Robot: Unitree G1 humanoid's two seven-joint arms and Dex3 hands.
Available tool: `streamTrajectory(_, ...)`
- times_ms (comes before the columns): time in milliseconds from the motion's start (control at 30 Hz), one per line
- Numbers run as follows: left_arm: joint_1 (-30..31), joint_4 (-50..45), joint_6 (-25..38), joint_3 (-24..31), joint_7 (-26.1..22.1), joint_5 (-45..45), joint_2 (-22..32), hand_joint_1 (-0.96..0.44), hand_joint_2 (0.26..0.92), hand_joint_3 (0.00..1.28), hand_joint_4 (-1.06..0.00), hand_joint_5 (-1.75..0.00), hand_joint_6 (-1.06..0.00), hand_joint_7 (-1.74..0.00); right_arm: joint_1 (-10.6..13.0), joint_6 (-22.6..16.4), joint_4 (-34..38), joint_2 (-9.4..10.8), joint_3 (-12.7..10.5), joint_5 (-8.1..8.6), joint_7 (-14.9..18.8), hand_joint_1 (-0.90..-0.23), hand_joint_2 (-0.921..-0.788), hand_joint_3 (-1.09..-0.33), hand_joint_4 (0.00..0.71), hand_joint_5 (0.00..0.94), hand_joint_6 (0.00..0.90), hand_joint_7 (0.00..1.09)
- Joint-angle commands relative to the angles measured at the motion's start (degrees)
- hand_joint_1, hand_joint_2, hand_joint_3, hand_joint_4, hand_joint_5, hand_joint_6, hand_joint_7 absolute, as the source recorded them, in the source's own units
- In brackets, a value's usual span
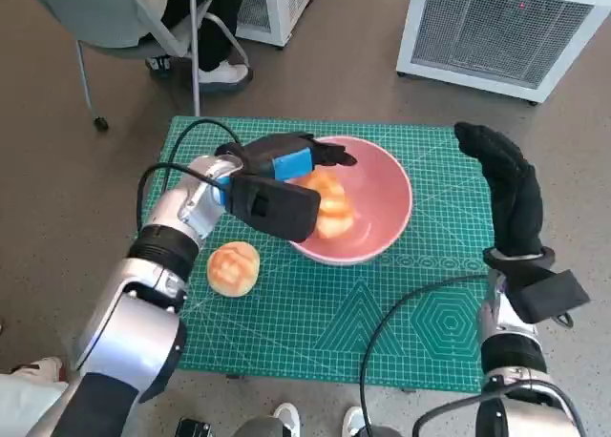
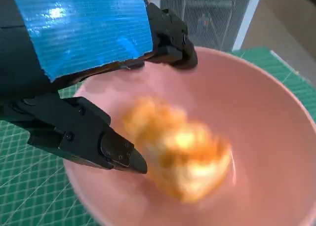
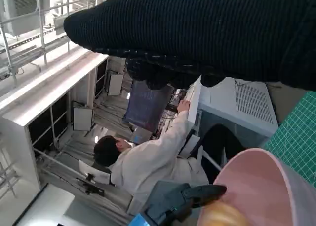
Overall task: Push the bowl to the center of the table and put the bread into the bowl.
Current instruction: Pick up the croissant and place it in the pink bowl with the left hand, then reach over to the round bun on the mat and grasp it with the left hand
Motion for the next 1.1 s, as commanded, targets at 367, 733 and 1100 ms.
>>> streamTrajectory(367, 8.64, -14.78, -11.21, 5.3, -1.37, -7.05, 10.49, -0.35, 0.789, 0.01, 0.0, 0.0, -0.16, -0.01, 1.9, 0.18, 0.39, 1.0, 0.43, -0.52, -0.6, -0.626, -0.921, -0.817, 0.331, 0.001, 0.326, 0.05)
streamTrajectory(733, 22.62, -37.07, -6.32, 12.13, -7.59, -15.53, 19.28, -0.29, 0.772, 0.0, -0.04, -0.01, -0.2, -0.03, 2.0, 0.52, 0.53, 1.0, 0.55, -0.21, 0.17, -0.625, -0.921, -0.819, 0.337, 0.003, 0.325, 0.05)
streamTrajectory(1100, 36.99, -58.23, 8.09, 16.62, -9.52, -16.36, 22.76, -0.26, 0.757, 0.0, -0.1, -0.02, -0.26, -0.03, 1.64, 1.38, 0.76, 1.41, 0.64, 0.25, 1.35, -0.624, -0.921, -0.823, 0.342, 0.004, 0.325, 0.05)
